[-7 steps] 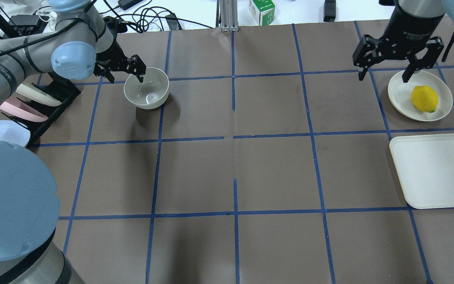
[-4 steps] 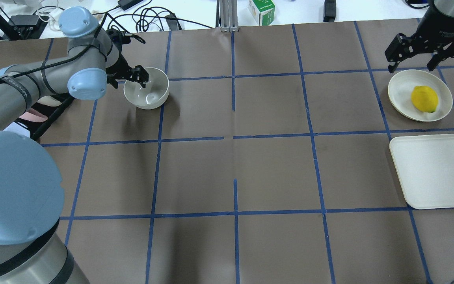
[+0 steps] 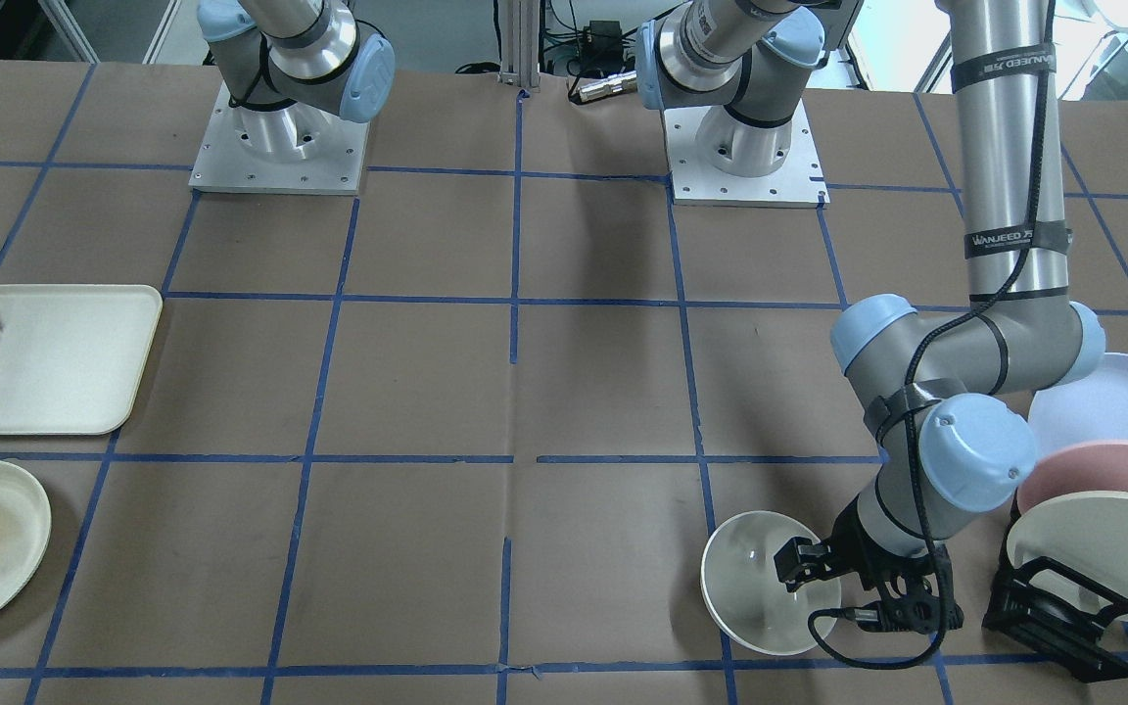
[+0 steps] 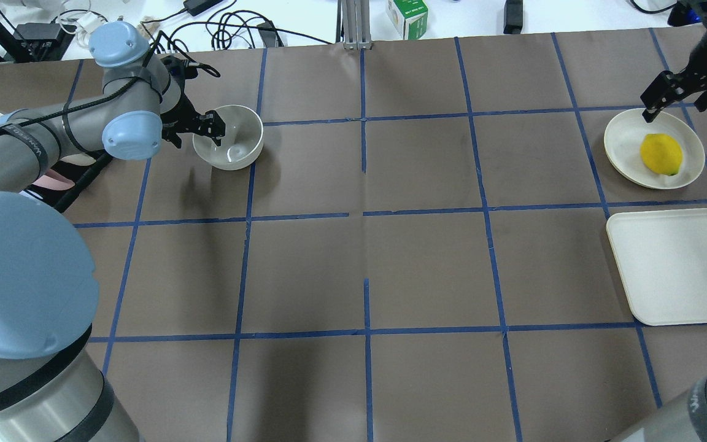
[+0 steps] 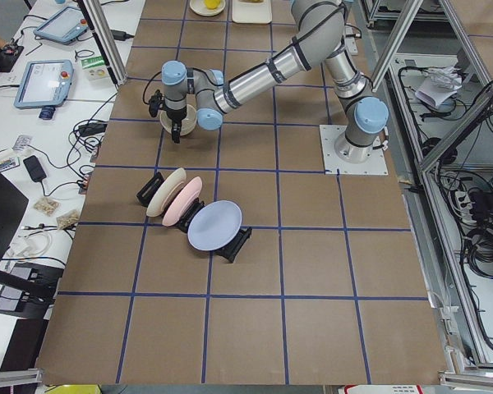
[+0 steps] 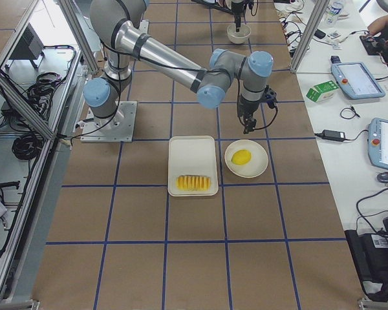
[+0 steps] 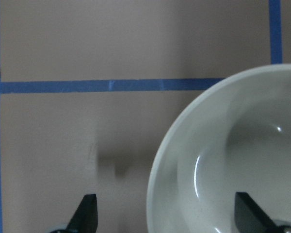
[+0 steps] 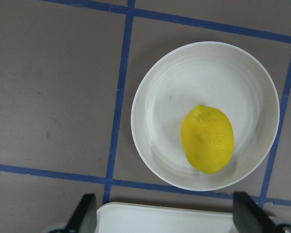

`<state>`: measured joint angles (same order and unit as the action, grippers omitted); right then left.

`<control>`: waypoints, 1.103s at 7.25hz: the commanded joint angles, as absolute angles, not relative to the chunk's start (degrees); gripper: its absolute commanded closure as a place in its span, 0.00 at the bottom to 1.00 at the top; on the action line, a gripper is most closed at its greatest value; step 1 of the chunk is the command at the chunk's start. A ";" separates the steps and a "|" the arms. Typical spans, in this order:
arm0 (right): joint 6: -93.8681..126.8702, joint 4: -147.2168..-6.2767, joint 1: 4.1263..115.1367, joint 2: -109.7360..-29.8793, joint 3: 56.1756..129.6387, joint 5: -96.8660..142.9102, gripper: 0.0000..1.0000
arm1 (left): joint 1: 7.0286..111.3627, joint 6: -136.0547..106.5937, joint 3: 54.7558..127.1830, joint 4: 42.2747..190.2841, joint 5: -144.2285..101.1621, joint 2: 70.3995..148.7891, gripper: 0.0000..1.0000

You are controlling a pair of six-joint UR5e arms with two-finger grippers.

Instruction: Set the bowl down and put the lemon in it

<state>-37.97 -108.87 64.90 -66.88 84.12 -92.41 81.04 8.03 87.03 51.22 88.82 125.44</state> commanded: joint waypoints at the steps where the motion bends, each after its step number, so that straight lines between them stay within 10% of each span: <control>1: -48.14 -113.17 64.78 -64.08 84.46 -92.37 0.00 | 80.95 6.78 82.53 56.33 88.25 127.70 0.12; 2: -50.34 -114.51 64.60 -62.07 84.46 -92.37 0.00 | 80.95 6.42 82.53 56.42 88.24 127.97 0.17; 5: -54.23 -119.88 61.44 -57.58 84.38 -91.58 0.00 | 80.95 6.15 82.18 56.51 86.49 127.97 0.89; 8: -55.54 -119.88 60.21 -55.20 84.55 -92.28 0.00 | 80.95 6.33 81.91 56.51 84.29 127.79 1.00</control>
